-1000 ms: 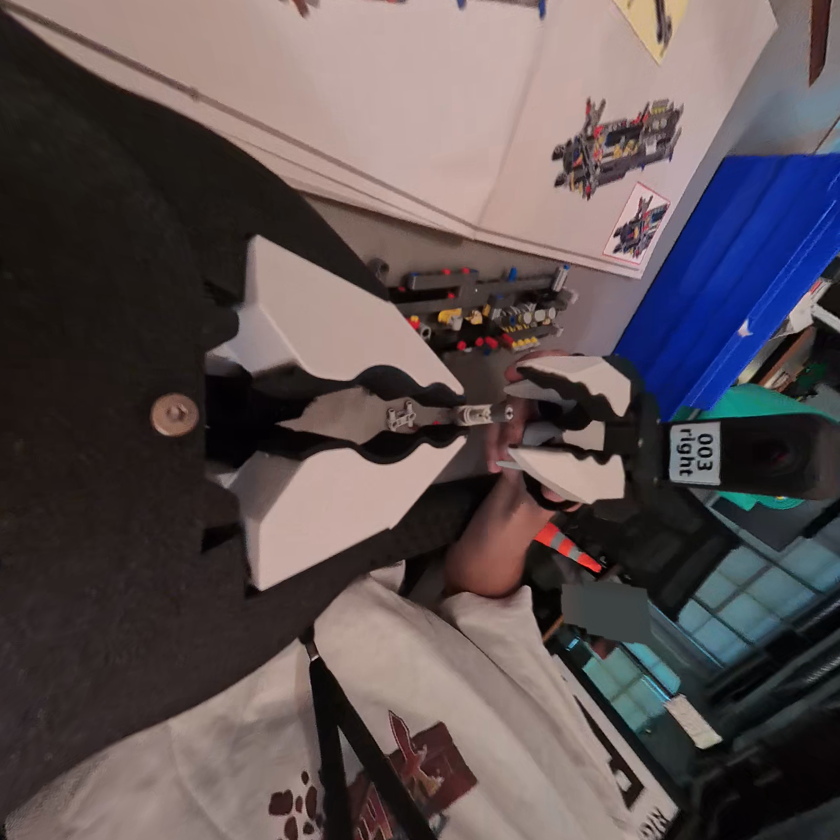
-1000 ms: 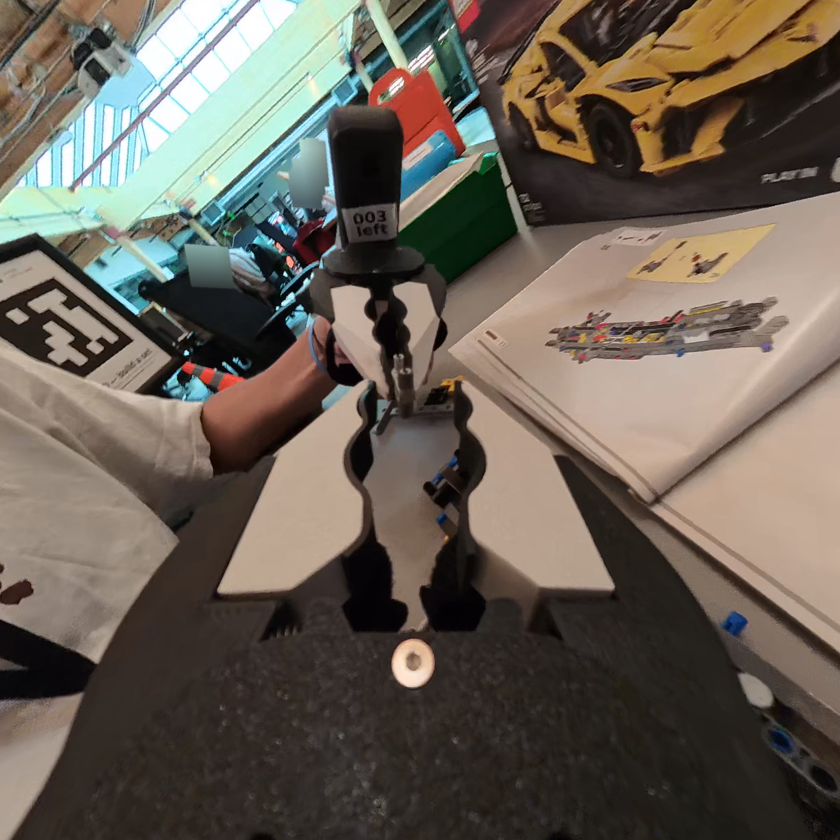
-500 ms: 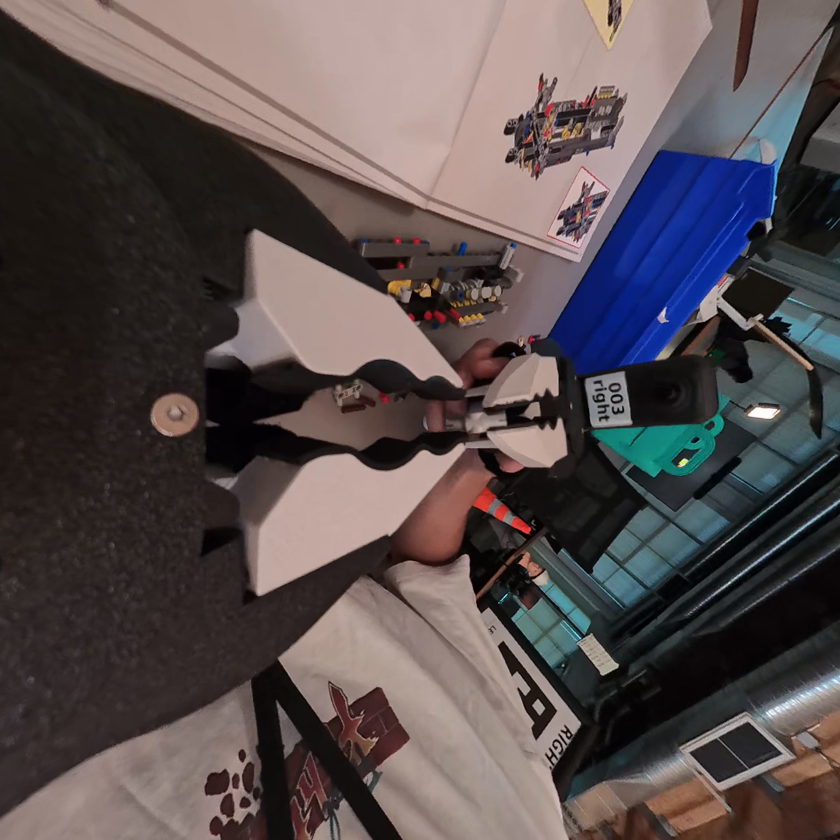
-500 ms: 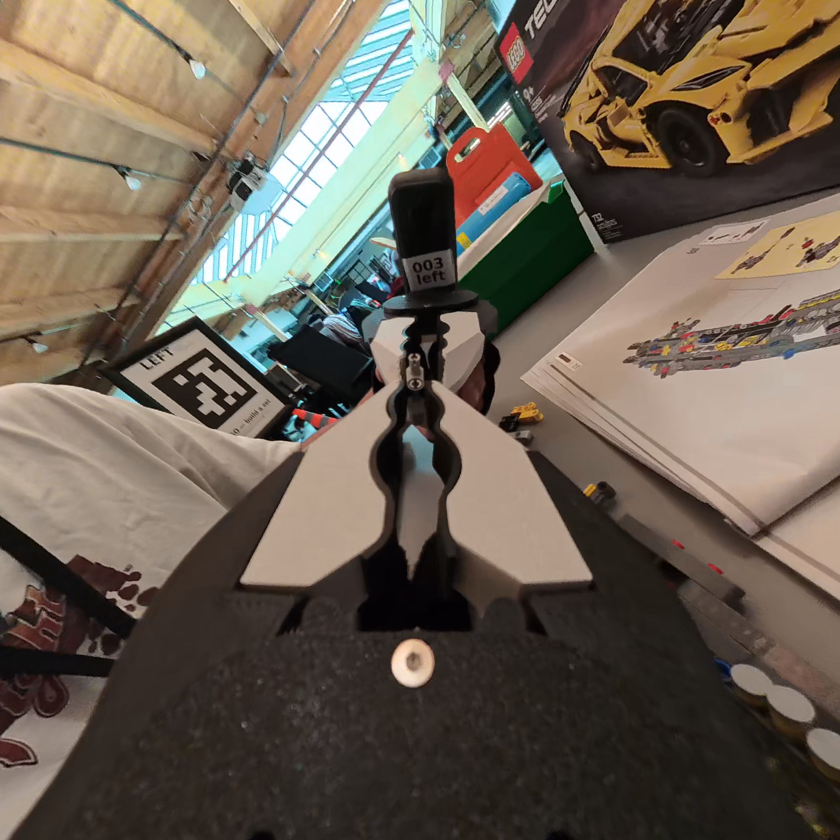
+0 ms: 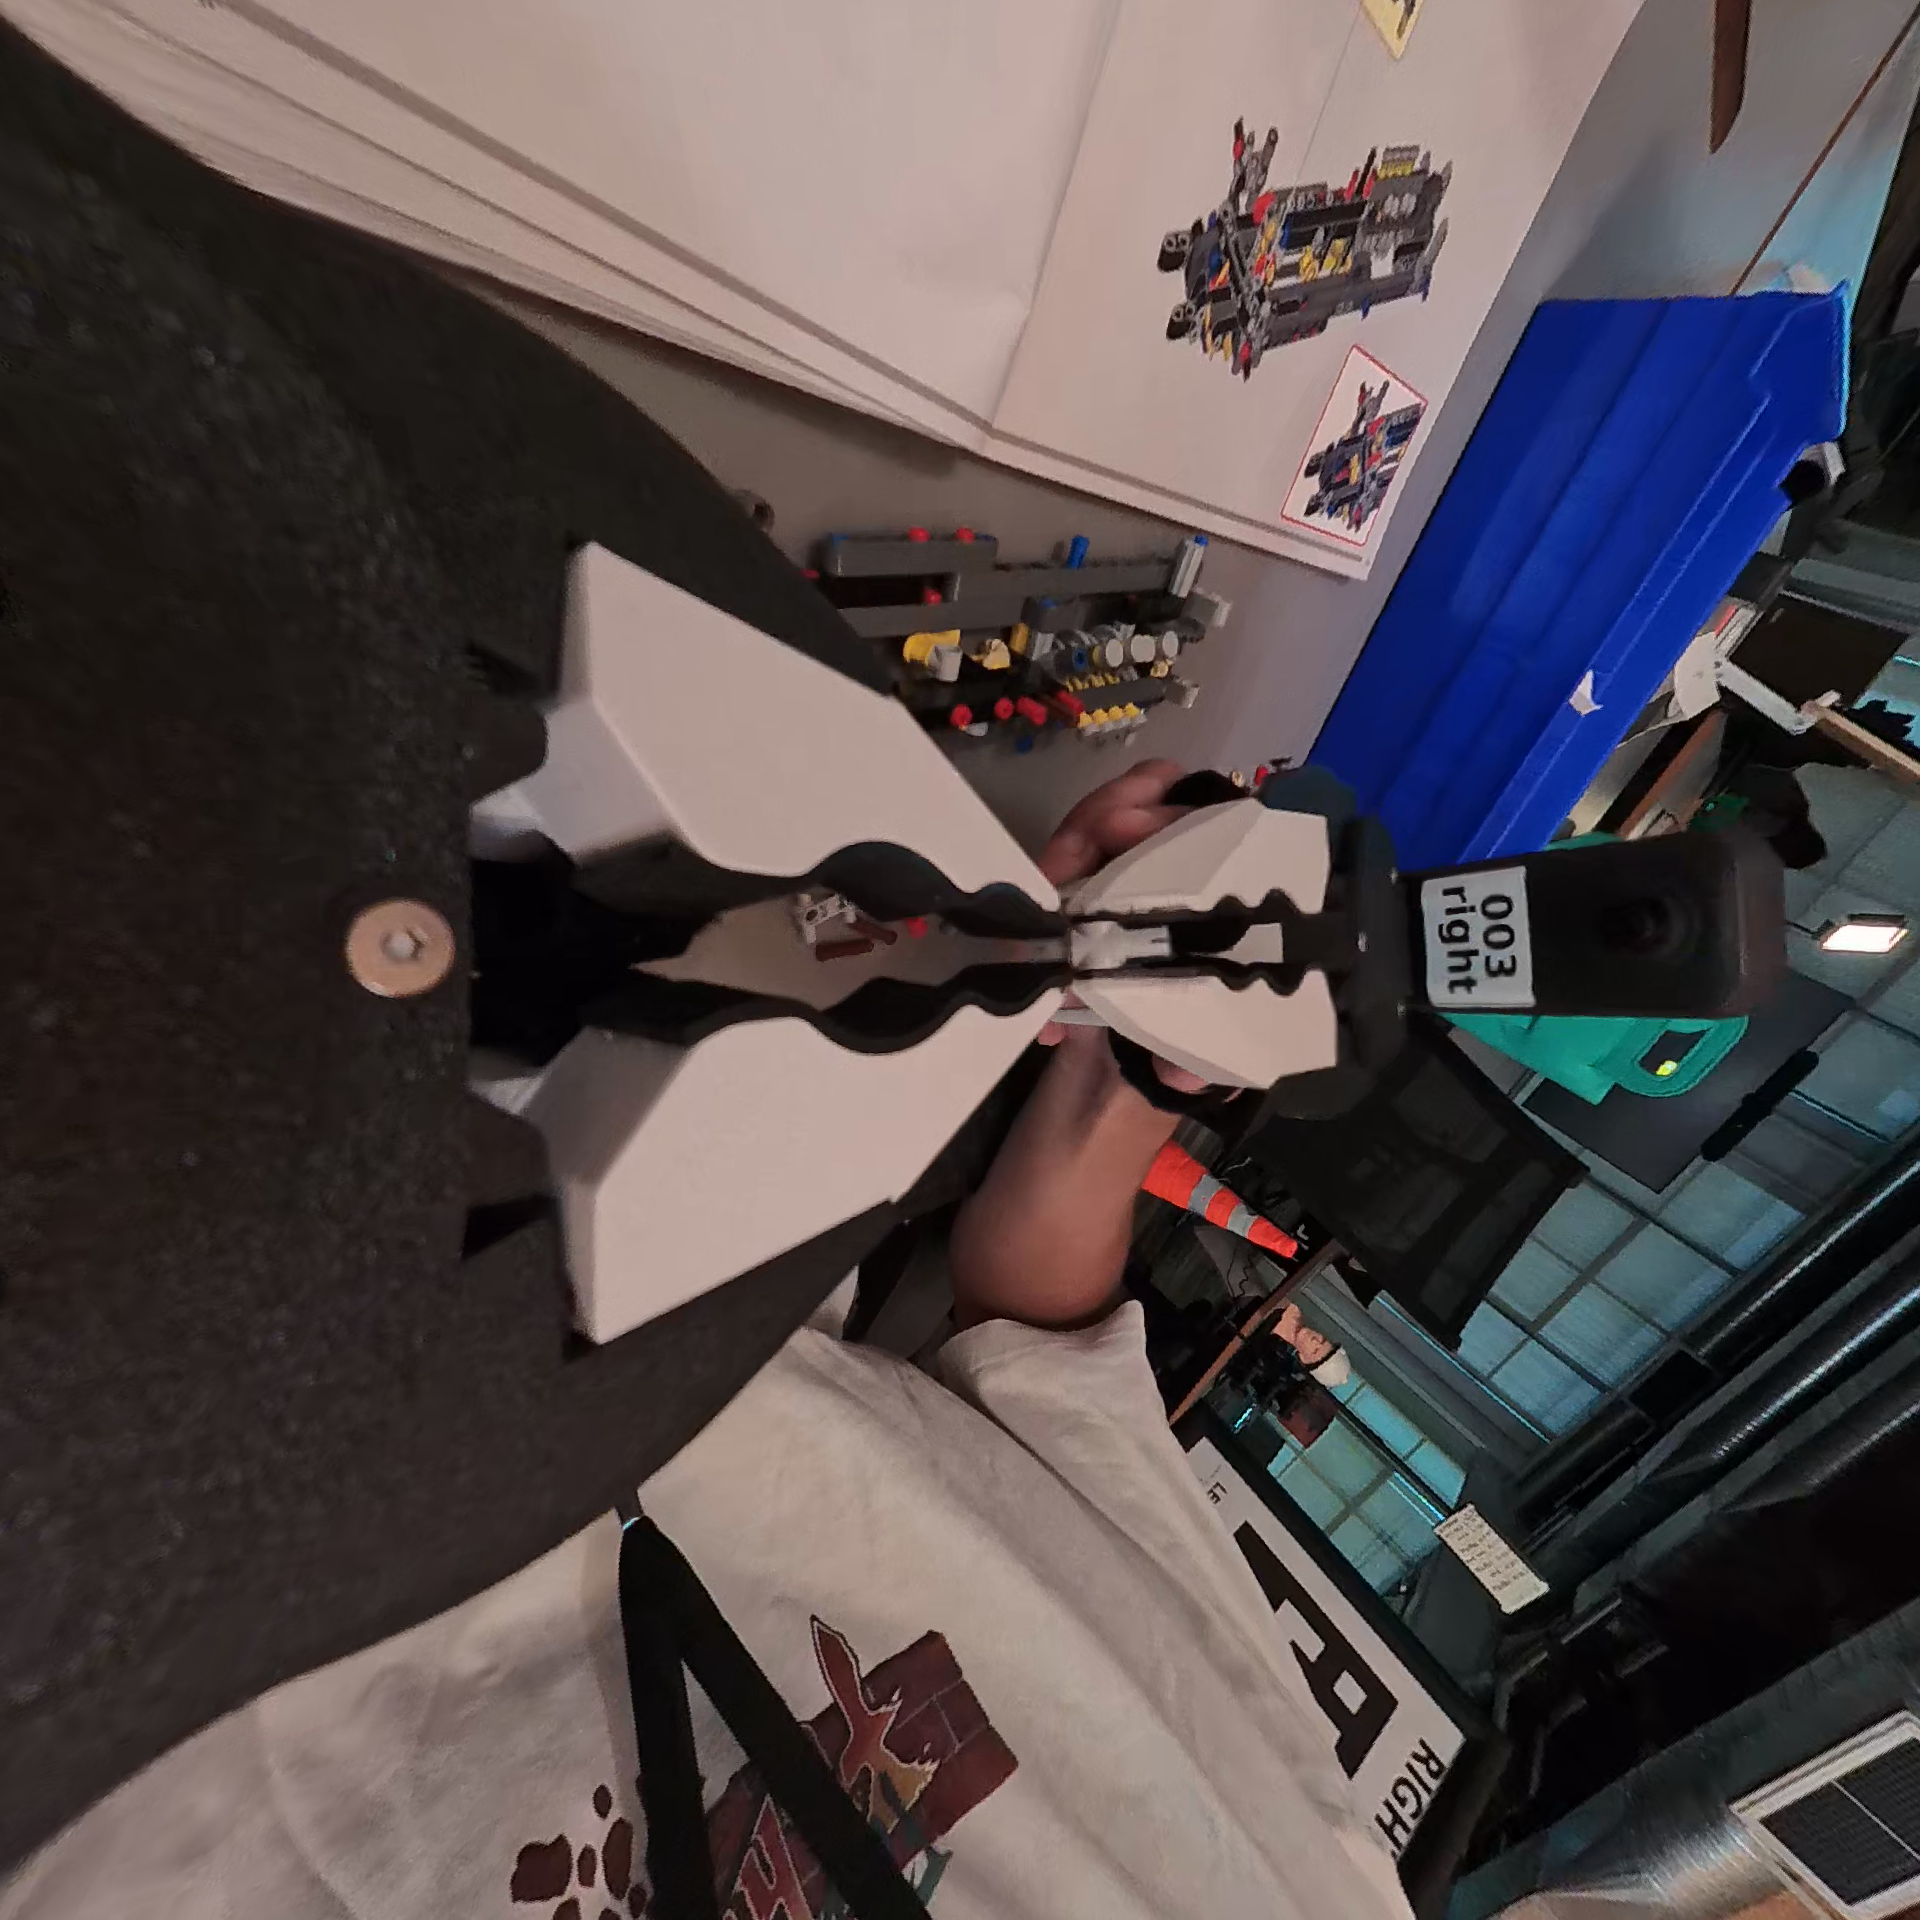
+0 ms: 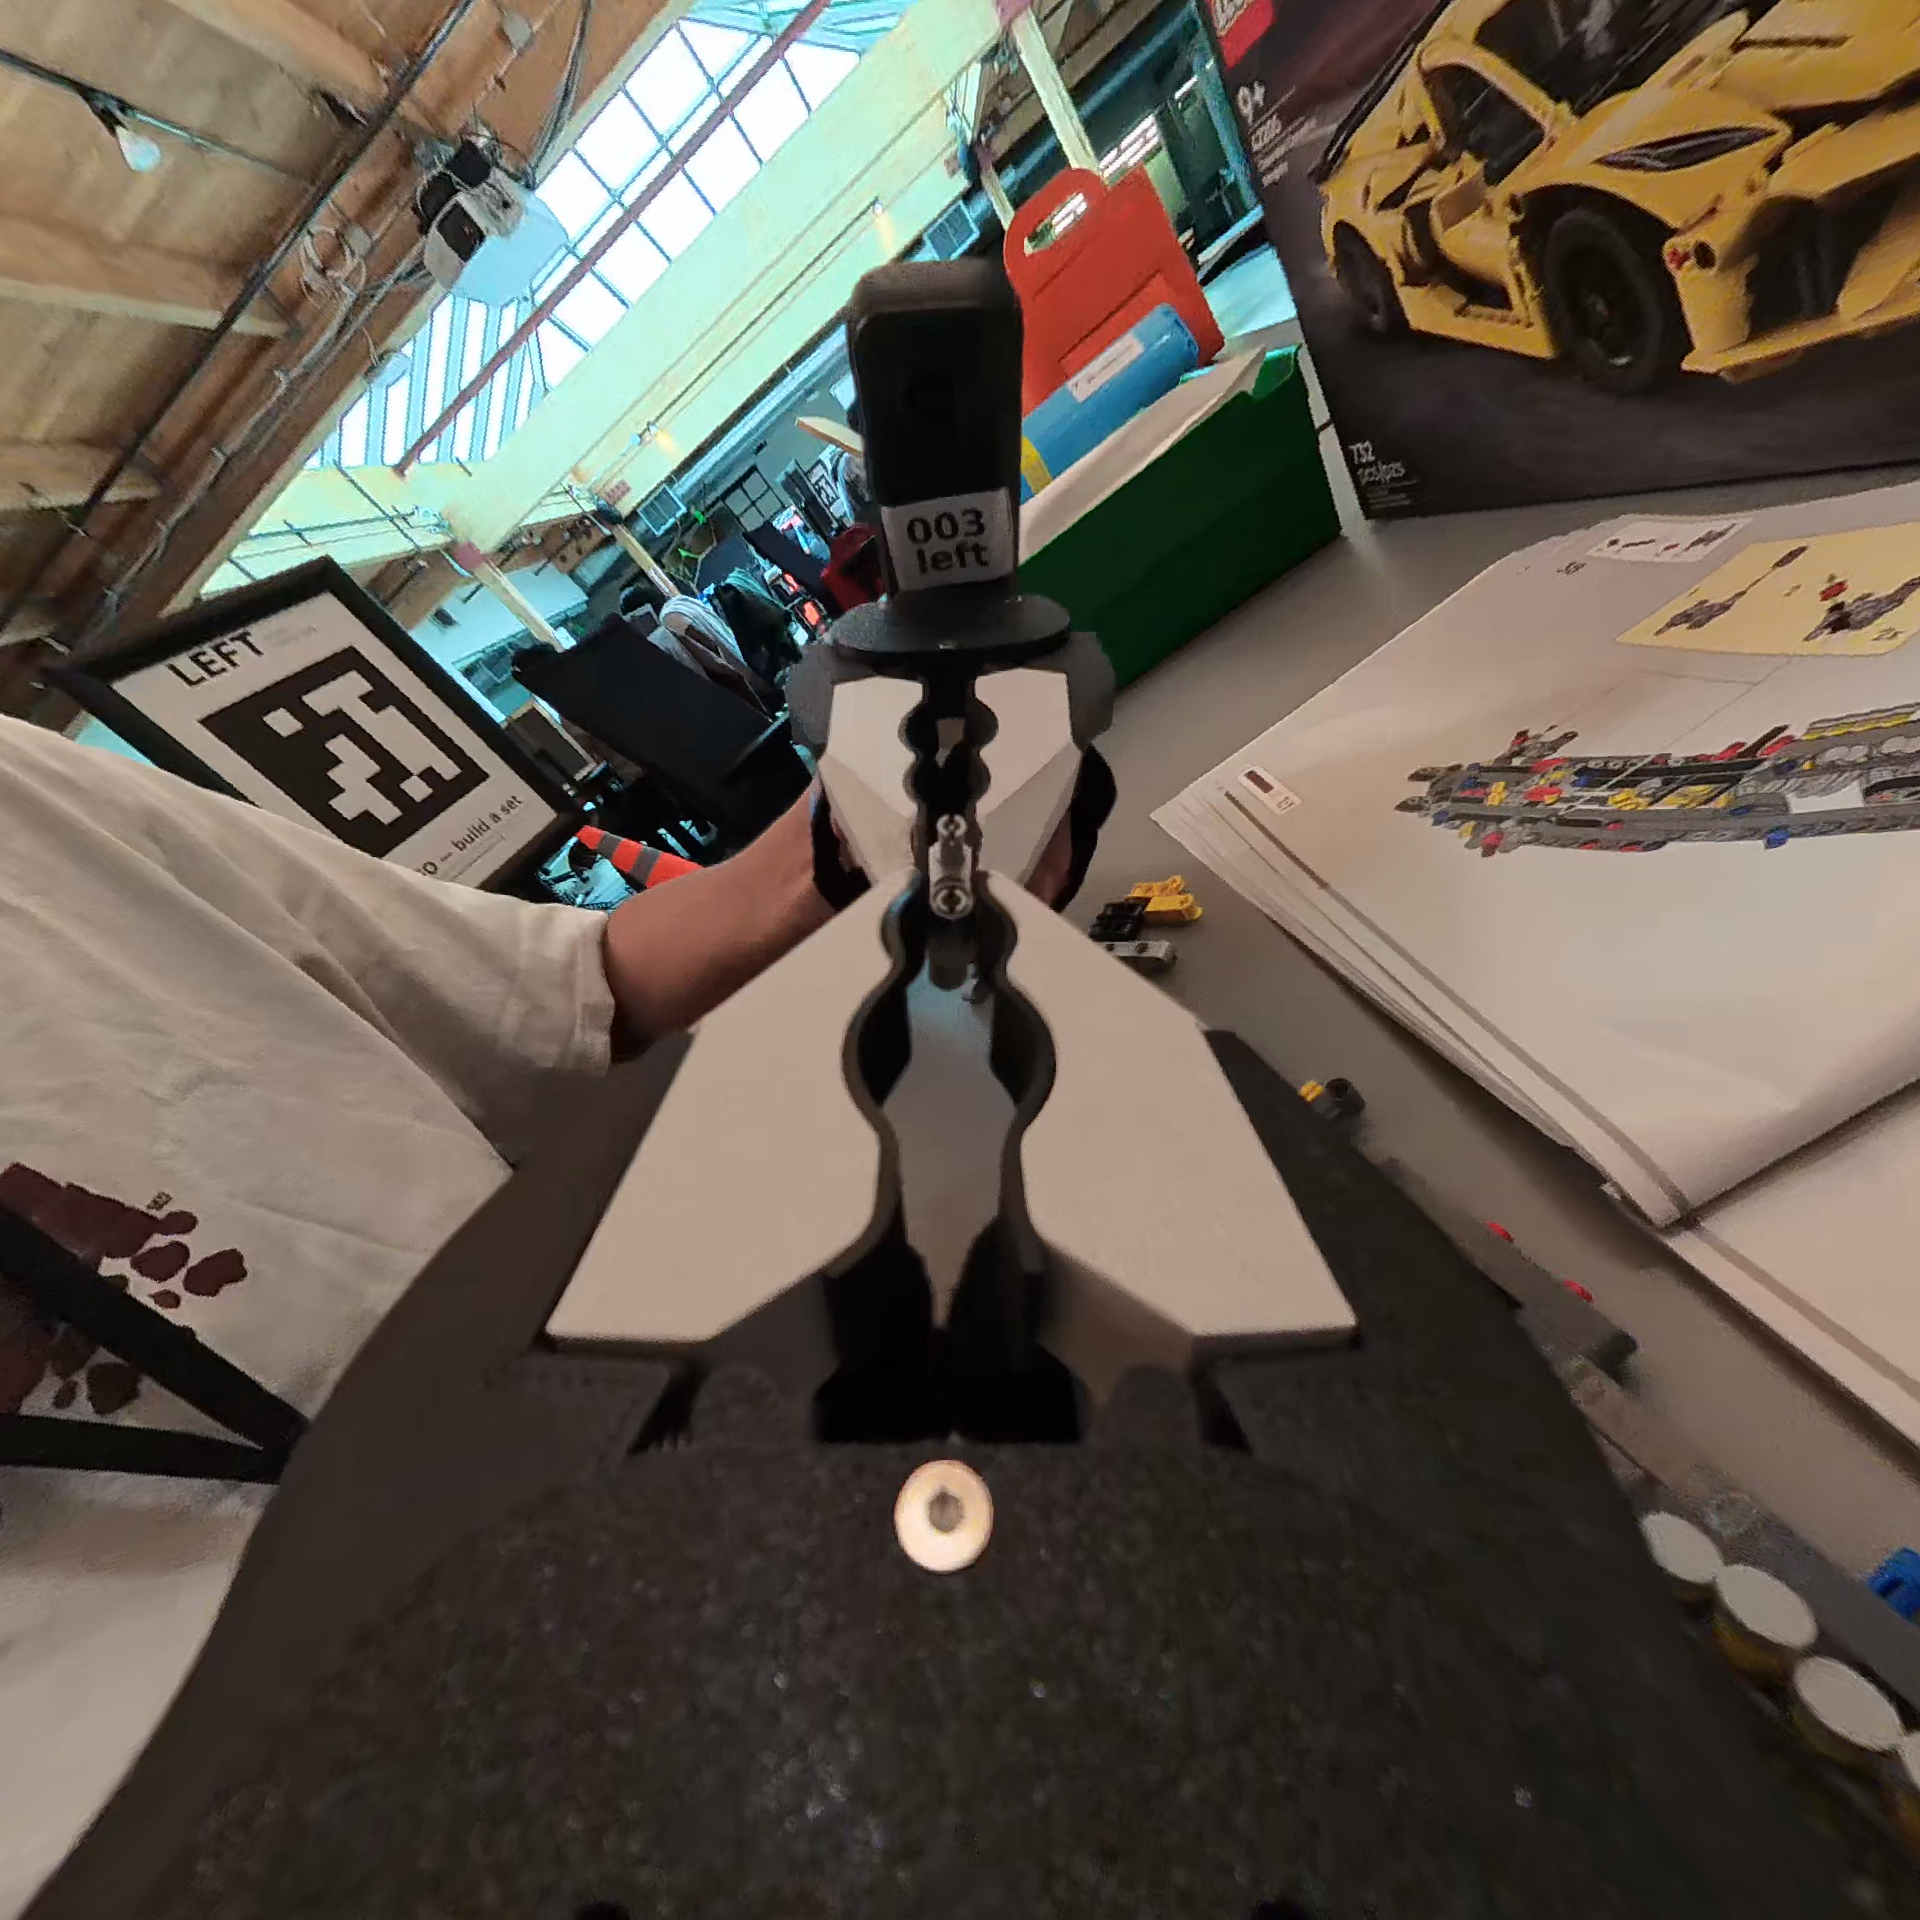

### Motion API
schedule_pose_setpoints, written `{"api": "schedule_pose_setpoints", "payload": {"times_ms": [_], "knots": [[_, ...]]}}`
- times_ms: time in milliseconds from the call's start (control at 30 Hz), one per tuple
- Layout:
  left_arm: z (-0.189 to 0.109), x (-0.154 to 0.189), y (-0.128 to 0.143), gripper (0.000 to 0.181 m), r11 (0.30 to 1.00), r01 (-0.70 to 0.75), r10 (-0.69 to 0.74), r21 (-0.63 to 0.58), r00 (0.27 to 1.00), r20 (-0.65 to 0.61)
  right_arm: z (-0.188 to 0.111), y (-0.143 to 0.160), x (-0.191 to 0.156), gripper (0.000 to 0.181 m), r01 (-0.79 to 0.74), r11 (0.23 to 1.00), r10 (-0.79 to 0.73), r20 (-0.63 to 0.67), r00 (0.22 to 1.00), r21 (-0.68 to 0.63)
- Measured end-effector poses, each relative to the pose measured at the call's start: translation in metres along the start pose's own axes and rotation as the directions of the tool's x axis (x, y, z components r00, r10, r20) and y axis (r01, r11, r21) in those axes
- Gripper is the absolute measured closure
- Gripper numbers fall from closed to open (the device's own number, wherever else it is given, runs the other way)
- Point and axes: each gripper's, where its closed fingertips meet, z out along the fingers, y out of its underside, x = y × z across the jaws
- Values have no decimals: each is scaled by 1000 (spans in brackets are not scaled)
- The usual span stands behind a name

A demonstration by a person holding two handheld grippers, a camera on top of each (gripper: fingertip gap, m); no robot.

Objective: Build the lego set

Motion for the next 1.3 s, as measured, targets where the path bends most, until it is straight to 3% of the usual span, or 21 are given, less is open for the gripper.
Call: {"api": "schedule_pose_setpoints", "payload": {"times_ms": [367,500,600,700,800,867,967,1067,1300], "knots": [[1,1,2,178,1000,-13,13,-18,1000,8,-4,5,-1,176,28,999,-28,1,1000,-38],[2,-11,5,170,995,-76,82,-59,990,111,-14,1,7,176,83,996,-86,-85,993,-44],[3,-19,27,159,942,-224,281,-251,933,224,-48,-10,19,176,102,995,-92,-265,960,23],[20,-3,72,158,805,-355,481,-474,860,172,-88,-1,16,176,135,988,-92,-419,903,75],[45,7,97,162,744,-346,532,-571,824,194,-122,10,6,176,203,965,-95,-499,861,167],[57,6,102,169,768,-272,498,-579,823,273,-137,16,5,176,211,947,-58,-516,855,243],[67,11,114,167,750,-252,495,-612,827,266,-145,9,1,176,203,936,-35,-499,866,286],[69,9,124,167,701,-288,542,-652,810,225,-141,13,1,176,176,948,-31,-472,881,266],[75,-3,131,166,713,-293,516,-637,834,195,-131,19,-7,176,191,955,-76,-438,896,225]]}}
